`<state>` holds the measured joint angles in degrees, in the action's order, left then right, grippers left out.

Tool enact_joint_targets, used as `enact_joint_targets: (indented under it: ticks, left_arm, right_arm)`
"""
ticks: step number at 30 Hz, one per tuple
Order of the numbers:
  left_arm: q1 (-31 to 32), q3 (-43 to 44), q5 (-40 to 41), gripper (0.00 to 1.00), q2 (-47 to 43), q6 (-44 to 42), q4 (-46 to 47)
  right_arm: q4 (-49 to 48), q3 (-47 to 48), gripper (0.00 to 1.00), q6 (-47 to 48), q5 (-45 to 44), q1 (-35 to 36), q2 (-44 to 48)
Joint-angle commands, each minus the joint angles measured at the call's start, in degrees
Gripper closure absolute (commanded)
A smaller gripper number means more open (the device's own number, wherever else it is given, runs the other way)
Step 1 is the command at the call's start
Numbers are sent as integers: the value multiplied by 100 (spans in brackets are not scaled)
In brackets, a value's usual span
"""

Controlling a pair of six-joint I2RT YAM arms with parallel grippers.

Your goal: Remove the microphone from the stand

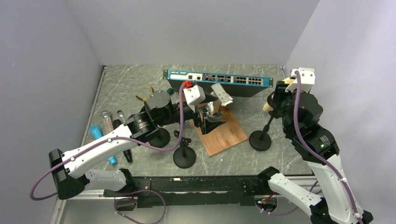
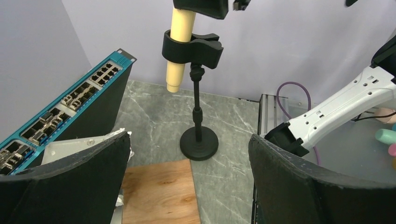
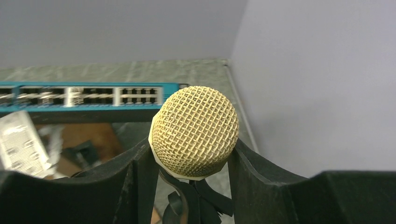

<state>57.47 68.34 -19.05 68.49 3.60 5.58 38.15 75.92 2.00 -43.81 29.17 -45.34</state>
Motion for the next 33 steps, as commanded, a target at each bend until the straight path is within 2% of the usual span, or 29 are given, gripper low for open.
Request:
enact_joint_targets:
  ticks: [1, 9, 17, 28, 33]
  left_arm:
    - [12, 51, 226, 1, -186, -59, -44]
    - [-166, -134, 478, 1, -446, 187, -96]
    - [-394, -482, 886, 1, -855, 362, -76]
    - [-470, -798, 1196, 1, -1346, 344, -297]
    - [-496, -816, 1236, 1, -1430, 335, -371]
  right_arm:
    - [-23, 726, 100, -89, 1520, -13, -64]
    - [-142, 1088, 100, -141, 3028, -17, -356]
    - [-969, 904, 100, -542, 4473, -14, -803]
    - [-1842, 883, 100, -850, 5489, 117, -1419]
    - [-1881, 857, 100, -734, 5312, 522, -1363]
